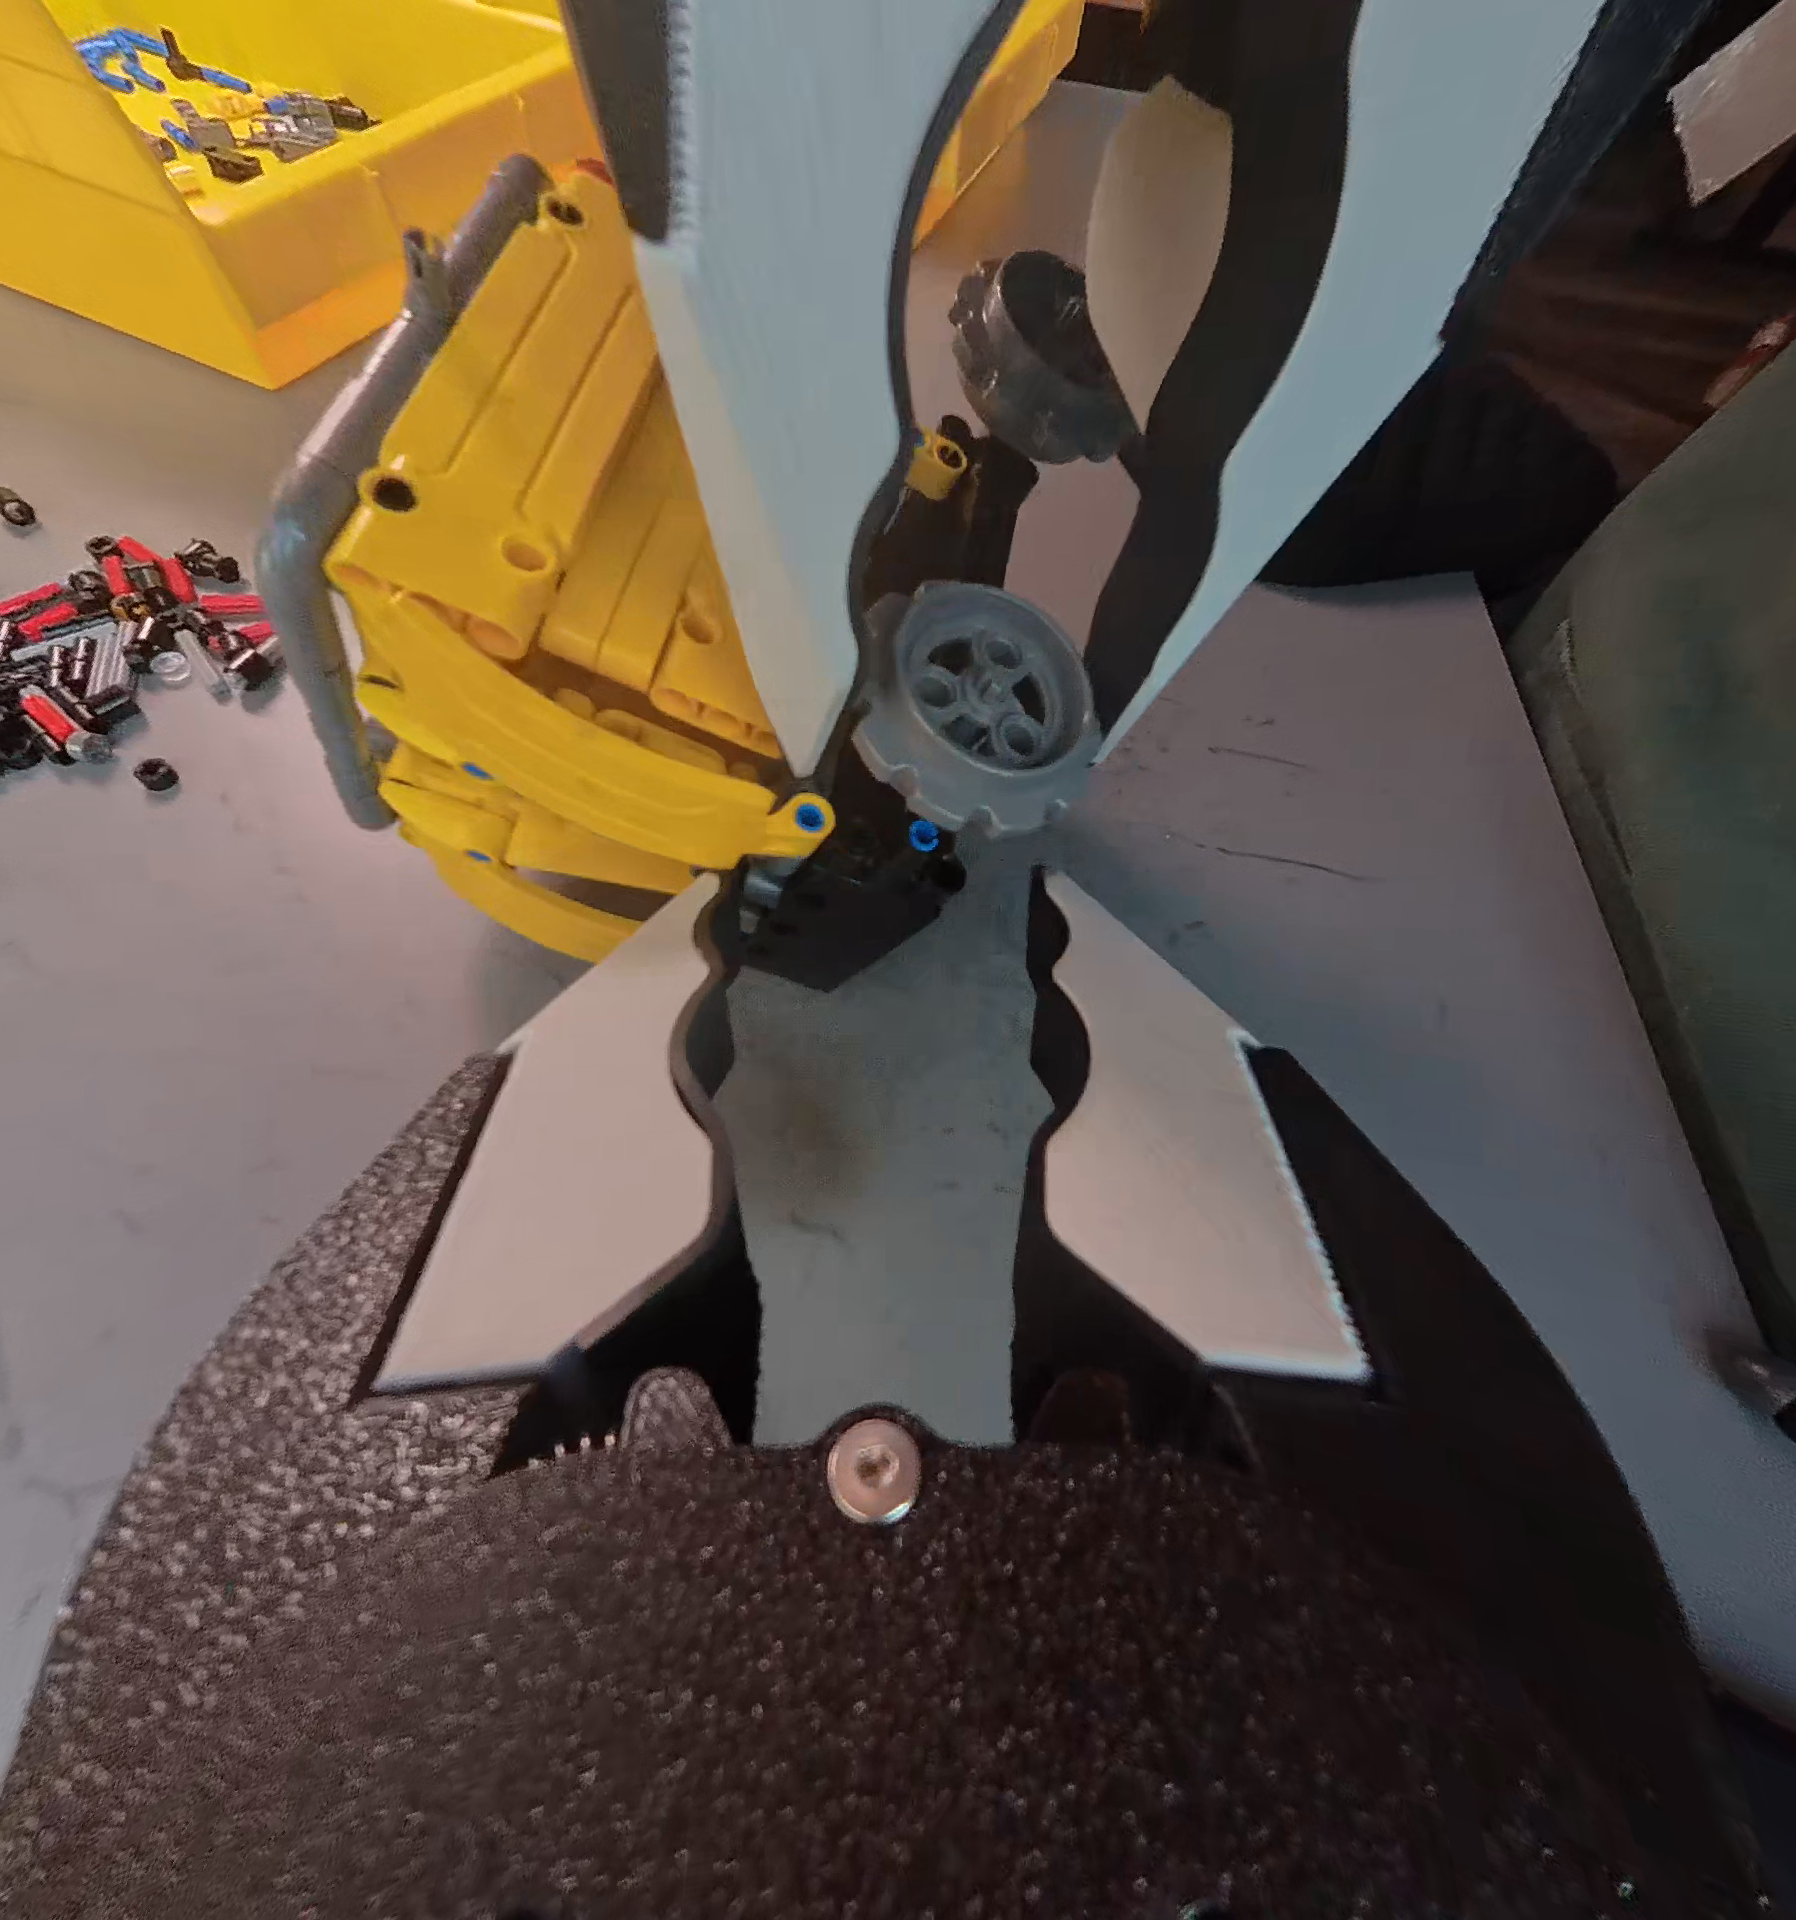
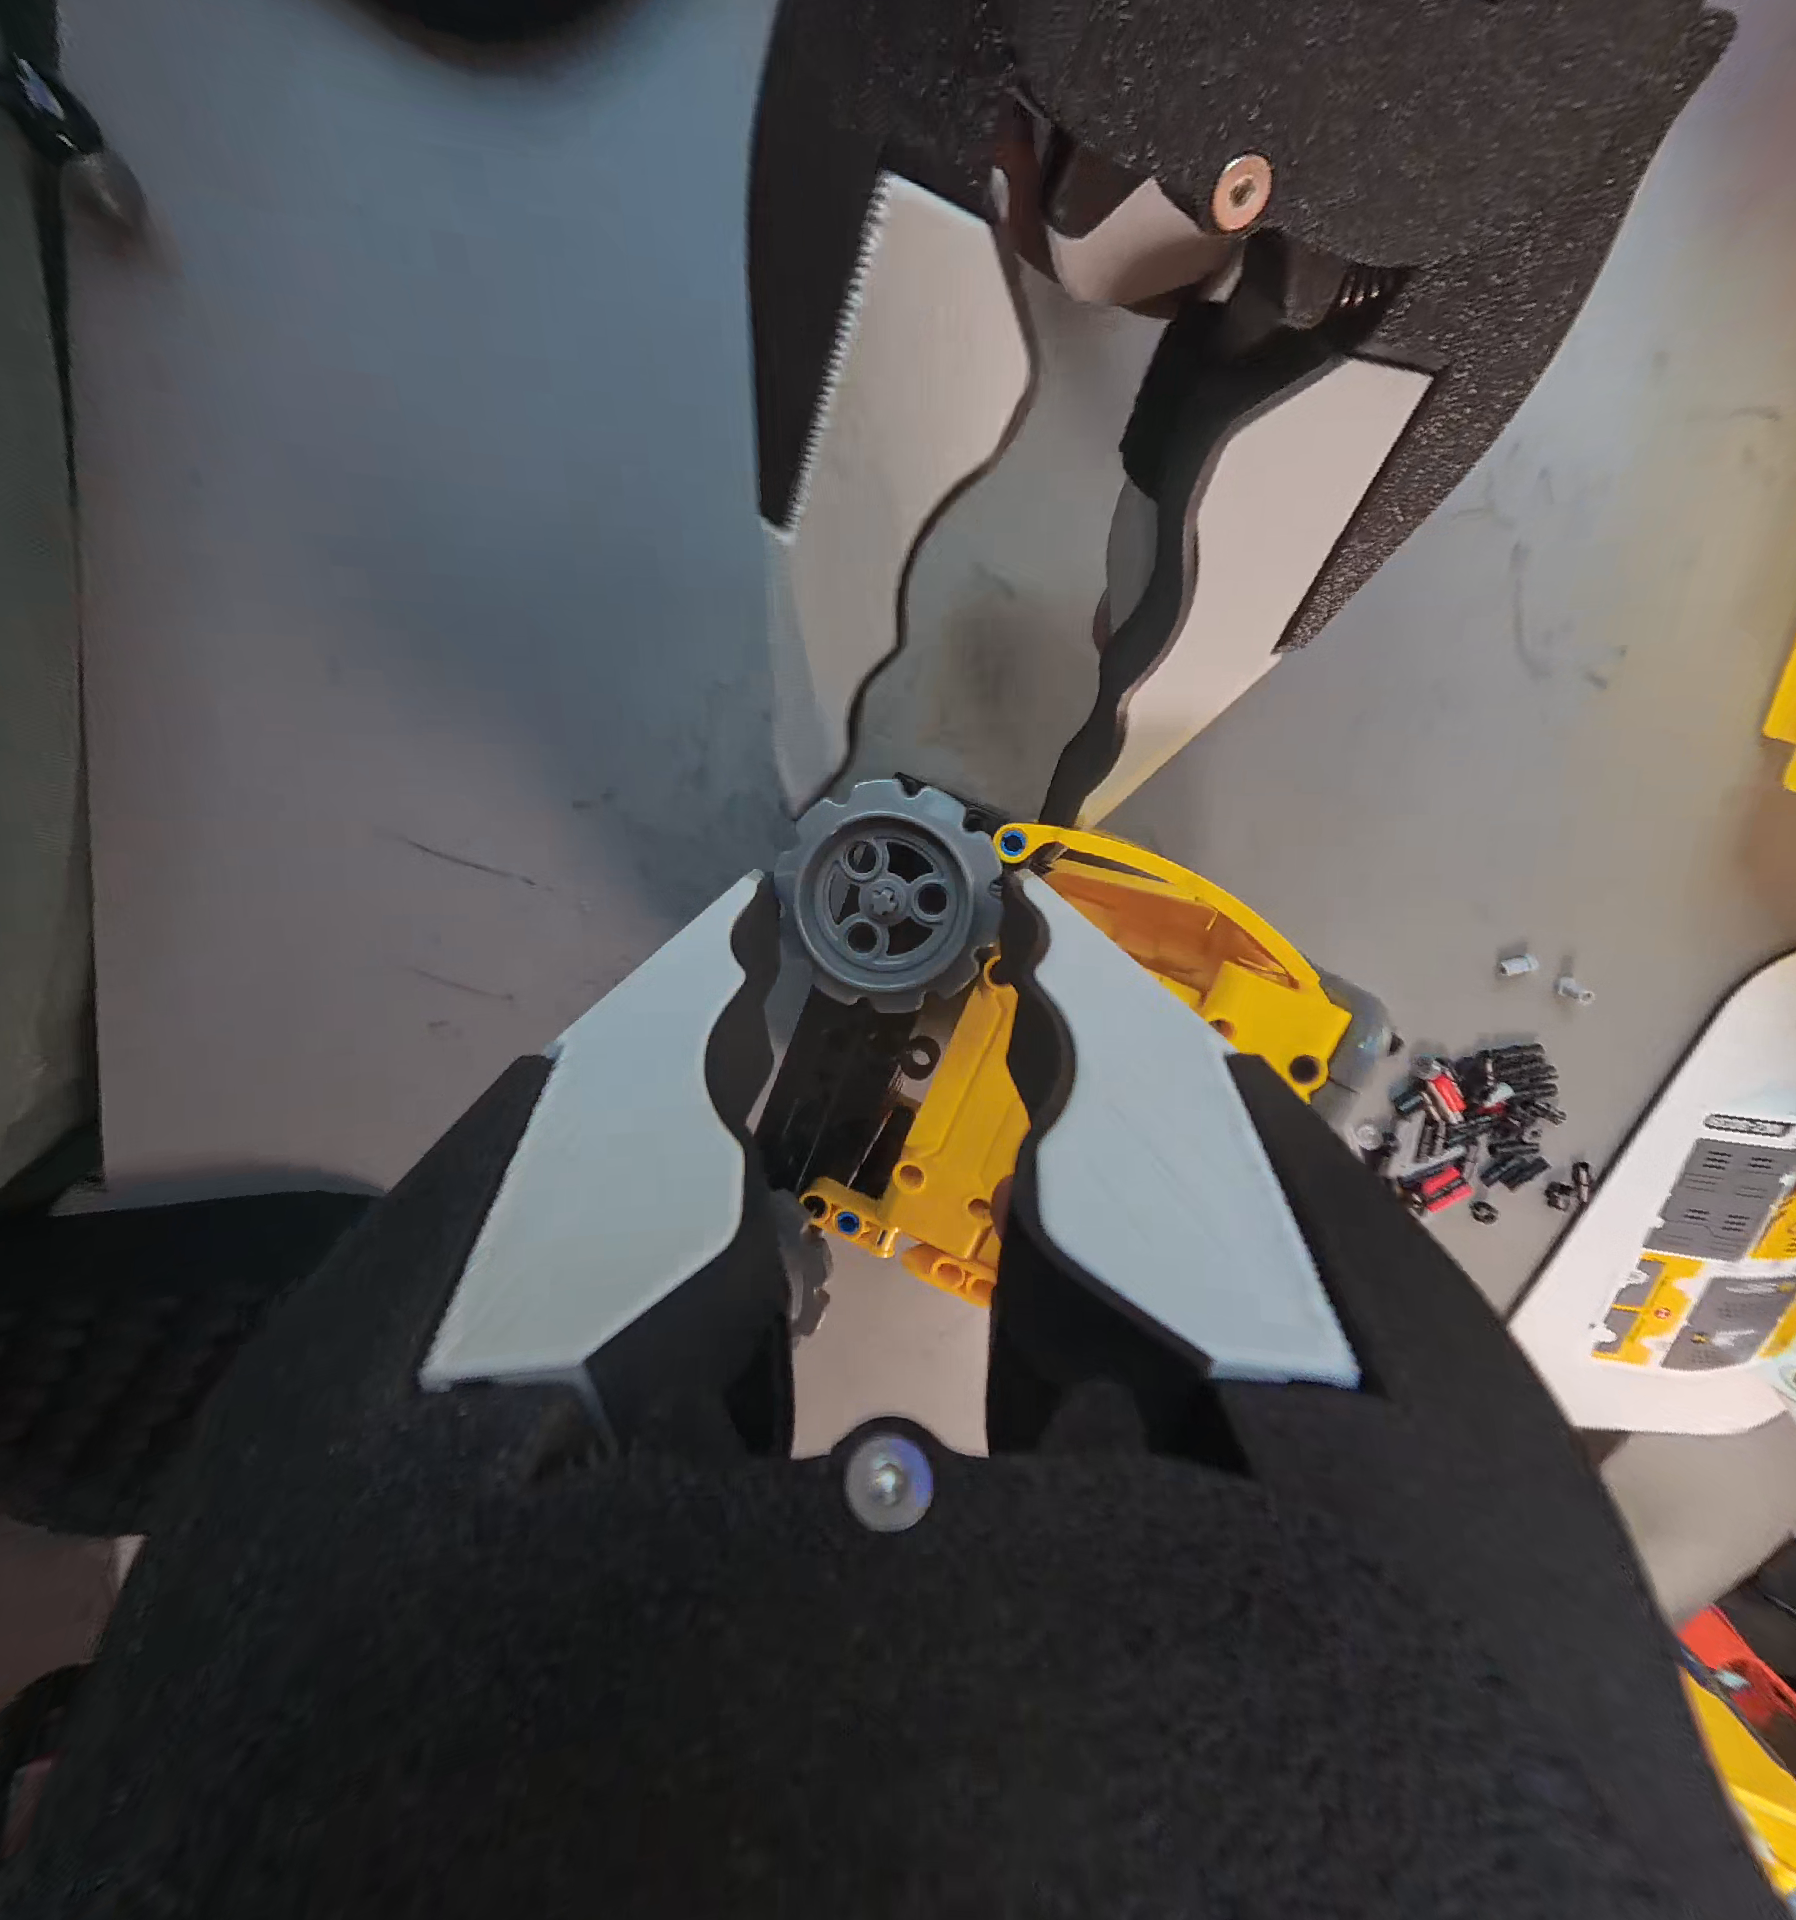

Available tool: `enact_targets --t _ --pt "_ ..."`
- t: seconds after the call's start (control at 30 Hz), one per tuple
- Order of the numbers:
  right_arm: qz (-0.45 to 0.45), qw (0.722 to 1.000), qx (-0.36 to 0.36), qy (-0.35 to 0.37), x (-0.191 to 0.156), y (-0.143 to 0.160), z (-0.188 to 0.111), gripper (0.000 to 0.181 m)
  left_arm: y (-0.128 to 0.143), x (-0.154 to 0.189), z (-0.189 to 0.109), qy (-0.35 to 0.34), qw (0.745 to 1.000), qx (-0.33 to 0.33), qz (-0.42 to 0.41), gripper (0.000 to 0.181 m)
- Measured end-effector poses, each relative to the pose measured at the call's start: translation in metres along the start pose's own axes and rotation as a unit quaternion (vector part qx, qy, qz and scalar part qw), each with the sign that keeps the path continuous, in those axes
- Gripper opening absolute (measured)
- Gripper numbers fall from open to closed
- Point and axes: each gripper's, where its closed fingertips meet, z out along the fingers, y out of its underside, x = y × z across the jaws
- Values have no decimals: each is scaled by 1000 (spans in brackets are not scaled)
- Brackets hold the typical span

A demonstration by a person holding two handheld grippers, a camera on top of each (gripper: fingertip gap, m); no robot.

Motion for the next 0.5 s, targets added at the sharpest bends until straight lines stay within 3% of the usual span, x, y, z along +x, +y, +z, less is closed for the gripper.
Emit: enact_targets --t 0.13,0.37,0.5 --pt "-11 1000 -3 18 6 1 -1 42 0 -6 3 -32 999 -3 19 57" --pt "27 997 59 -27 0 -2 -11 42 0 -11 12 -50 998 -17 42 64" --pt "38 996 75 -39 -1 2 -11 42 -1 -8 21 -46 998 -27 44 44"
